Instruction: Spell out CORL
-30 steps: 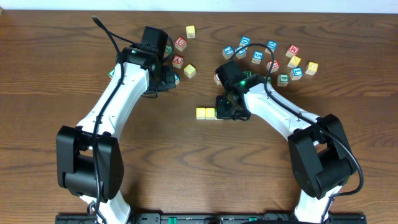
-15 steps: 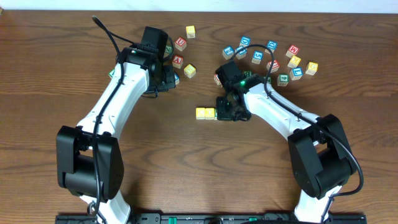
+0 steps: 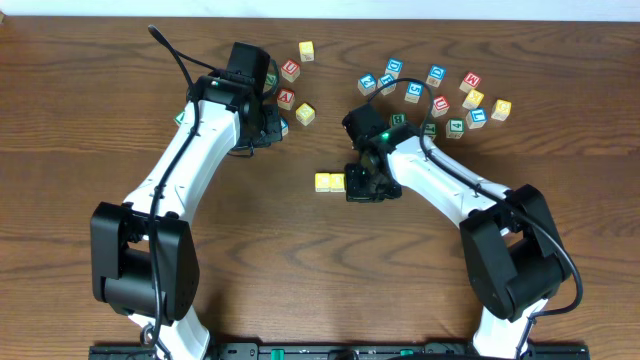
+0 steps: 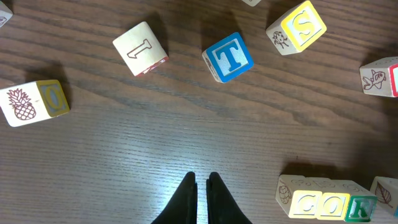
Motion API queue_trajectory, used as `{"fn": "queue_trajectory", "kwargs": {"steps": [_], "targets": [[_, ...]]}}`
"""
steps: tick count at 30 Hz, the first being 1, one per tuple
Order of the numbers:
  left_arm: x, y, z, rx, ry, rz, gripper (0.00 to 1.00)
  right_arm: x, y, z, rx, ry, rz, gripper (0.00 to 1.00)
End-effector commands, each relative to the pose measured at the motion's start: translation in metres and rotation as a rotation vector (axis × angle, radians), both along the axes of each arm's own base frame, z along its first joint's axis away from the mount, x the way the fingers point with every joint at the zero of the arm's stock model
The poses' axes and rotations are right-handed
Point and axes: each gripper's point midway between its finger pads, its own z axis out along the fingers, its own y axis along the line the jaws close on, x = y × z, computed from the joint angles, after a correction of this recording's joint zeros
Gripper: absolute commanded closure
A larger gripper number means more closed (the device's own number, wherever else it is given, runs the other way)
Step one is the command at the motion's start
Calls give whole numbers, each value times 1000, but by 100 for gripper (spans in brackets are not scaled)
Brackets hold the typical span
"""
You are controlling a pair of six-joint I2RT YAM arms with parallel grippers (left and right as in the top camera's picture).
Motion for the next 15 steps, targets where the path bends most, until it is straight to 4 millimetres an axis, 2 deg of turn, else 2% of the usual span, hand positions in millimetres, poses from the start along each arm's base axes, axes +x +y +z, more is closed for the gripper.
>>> {"fn": "queue_trajectory", "kwargs": {"steps": [1, 15], "targets": [[6, 2, 11, 10, -33, -2, 93, -6, 4, -7, -7, 15, 17, 99], [6, 2, 11, 10, -35, -2, 93, -1, 9, -12, -3, -6, 31, 99]]}}
